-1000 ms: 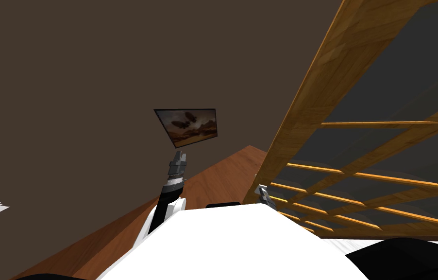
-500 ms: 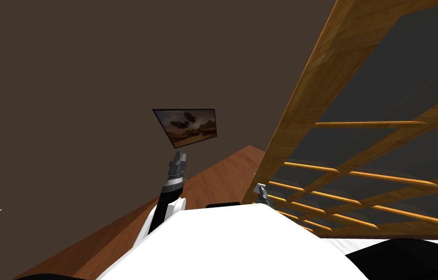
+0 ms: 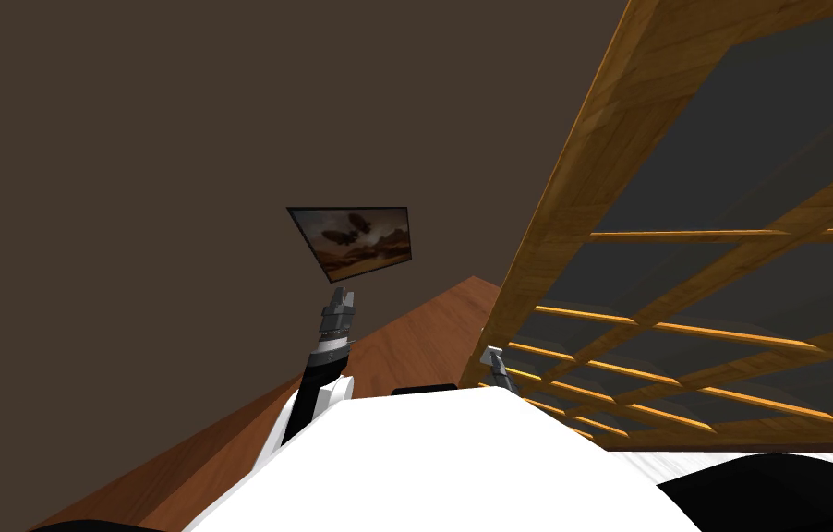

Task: Push the door open

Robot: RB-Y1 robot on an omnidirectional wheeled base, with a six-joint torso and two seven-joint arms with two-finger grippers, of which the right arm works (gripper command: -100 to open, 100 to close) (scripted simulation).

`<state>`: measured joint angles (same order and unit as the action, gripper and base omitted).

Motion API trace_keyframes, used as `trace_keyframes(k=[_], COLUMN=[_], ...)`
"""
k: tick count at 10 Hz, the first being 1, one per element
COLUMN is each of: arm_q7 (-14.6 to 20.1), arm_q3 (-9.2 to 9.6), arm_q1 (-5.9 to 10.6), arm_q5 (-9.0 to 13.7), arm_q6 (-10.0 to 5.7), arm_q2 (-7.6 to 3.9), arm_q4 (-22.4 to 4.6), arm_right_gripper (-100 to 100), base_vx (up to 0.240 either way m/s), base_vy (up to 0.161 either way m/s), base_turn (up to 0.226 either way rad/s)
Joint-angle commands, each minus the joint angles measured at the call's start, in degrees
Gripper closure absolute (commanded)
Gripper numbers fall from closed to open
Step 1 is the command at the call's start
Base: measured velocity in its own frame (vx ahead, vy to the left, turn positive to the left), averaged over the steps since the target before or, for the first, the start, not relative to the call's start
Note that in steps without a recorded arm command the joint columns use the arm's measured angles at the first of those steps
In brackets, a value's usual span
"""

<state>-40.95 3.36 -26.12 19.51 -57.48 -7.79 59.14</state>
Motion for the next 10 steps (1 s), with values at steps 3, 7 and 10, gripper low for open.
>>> trace_keyframes(k=[3, 7, 10], arm_q7=[5.30, 10.04, 14.70], arm_q3=[0.68, 1.42, 2.19], arm_q1=[1.10, 2.05, 3.03], arm_q5=[1.63, 3.12, 4.65], arm_q6=[0.16, 0.29, 0.43], arm_q2=[0.11, 0.25, 0.39], arm_q4=[-0.39, -0.68, -0.98], arm_right_gripper=[100, 100, 100], base_vx=[0.006, 0.008, 0.007], base_vy=[-0.011, -0.015, -0.013], base_turn=[-0.012, -0.013, -0.015])
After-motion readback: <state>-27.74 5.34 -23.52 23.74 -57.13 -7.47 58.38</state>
